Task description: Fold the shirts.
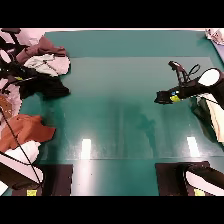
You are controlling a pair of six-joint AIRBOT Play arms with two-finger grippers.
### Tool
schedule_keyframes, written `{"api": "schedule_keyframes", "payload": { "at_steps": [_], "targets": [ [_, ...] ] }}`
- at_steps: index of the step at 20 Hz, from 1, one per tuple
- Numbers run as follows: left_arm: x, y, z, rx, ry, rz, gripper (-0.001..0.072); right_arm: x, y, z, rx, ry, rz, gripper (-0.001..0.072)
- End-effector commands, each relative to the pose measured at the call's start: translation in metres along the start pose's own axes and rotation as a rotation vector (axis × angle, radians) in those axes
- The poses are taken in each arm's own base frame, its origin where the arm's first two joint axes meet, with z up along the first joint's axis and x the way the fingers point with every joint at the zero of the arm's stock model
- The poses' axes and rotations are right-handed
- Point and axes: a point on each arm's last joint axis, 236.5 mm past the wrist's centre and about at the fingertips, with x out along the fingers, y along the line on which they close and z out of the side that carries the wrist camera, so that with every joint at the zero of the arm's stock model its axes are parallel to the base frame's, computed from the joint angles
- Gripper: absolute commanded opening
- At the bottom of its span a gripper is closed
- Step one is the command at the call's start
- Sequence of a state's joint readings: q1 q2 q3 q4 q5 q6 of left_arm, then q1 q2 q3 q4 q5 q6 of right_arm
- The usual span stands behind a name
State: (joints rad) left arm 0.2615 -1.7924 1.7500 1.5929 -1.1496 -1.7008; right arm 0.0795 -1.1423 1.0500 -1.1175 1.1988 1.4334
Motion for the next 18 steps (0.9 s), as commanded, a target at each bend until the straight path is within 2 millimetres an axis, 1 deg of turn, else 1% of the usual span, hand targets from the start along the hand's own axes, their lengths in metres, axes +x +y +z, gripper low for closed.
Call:
{"api": "schedule_keyframes", "payload": {
  "at_steps": [1, 2, 3, 4, 5, 6, 7, 8, 9, 11, 12, 13, 14, 15, 16, 17, 18],
  "targets": [
    [0.025, -0.001, 0.006, 0.03, -0.027, -0.002, 0.0705, -0.015, 0.006, 0.008, -0.011, -0.065, -0.001, 0.0022],
    [0.024, -0.002, 0.011, 0.029, -0.05, -0.005, 0.0633, -0.019, 0.008, 0.008, -0.016, -0.078, -0.001, 0.0022],
    [0.024, -0.003, 0.011, 0.026, -0.049, -0.011, 0.0319, -0.023, 0.009, 0.01, -0.019, -0.094, -0.001, 0.0021],
    [0.024, -0.006, 0.004, 0.032, -0.02, -0.024, 0.0035, -0.026, 0.01, 0.013, -0.009, -0.112, -0.001, 0.0021],
    [0.024, -0.01, -0.004, 0.029, 0.014, -0.038, 0.0031, -0.028, 0.011, 0.017, 0.002, -0.132, -0.001, 0.0021],
    [0.018, -0.013, -0.015, 0.032, 0.06, -0.049, 0.003, -0.028, 0.01, 0.019, 0.008, -0.142, -0.002, 0.0021],
    [0.009, -0.019, -0.023, 0.039, 0.092, -0.058, 0.003, -0.028, 0.01, 0.02, 0.019, -0.143, -0.001, 0.002],
    [-0.007, -0.032, -0.023, 0.033, 0.085, -0.095, 0.003, -0.028, 0.01, 0.021, 0.031, -0.147, -0.001, 0.0021],
    [-0.031, -0.051, -0.018, 0.024, 0.053, -0.162, 0.003, -0.029, 0.01, 0.023, 0.035, -0.157, -0.002, 0.0021],
    [-0.093, -0.089, -0.01, 0.047, -0.04, -0.268, 0.003, -0.03, 0.008, 0.028, 0.039, -0.179, -0.005, 0.002],
    [-0.132, -0.109, -0.011, 0.085, -0.096, -0.314, 0.003, -0.032, 0.006, 0.032, 0.044, -0.191, -0.007, 0.002],
    [-0.172, -0.13, -0.016, 0.123, -0.145, -0.365, 0.0031, -0.037, 0.003, 0.037, 0.056, -0.213, -0.011, 0.0021],
    [-0.209, -0.152, -0.026, 0.162, -0.184, -0.422, 0.0031, -0.044, 0.001, 0.044, 0.067, -0.237, -0.013, 0.0021],
    [-0.247, -0.178, -0.042, 0.201, -0.217, -0.5, 0.0031, -0.054, -0.002, 0.052, 0.074, -0.268, -0.018, 0.0021],
    [-0.279, -0.205, -0.059, 0.249, -0.239, -0.579, 0.0031, -0.068, -0.005, 0.06, 0.08, -0.311, -0.026, 0.0021],
    [-0.306, -0.228, -0.078, 0.283, -0.251, -0.642, 0.0031, -0.086, -0.008, 0.07, 0.084, -0.367, -0.035, 0.0021],
    [-0.322, -0.248, -0.094, 0.304, -0.252, -0.688, 0.0031, -0.105, -0.013, 0.078, 0.094, -0.42, -0.047, 0.0021]
  ]
}}
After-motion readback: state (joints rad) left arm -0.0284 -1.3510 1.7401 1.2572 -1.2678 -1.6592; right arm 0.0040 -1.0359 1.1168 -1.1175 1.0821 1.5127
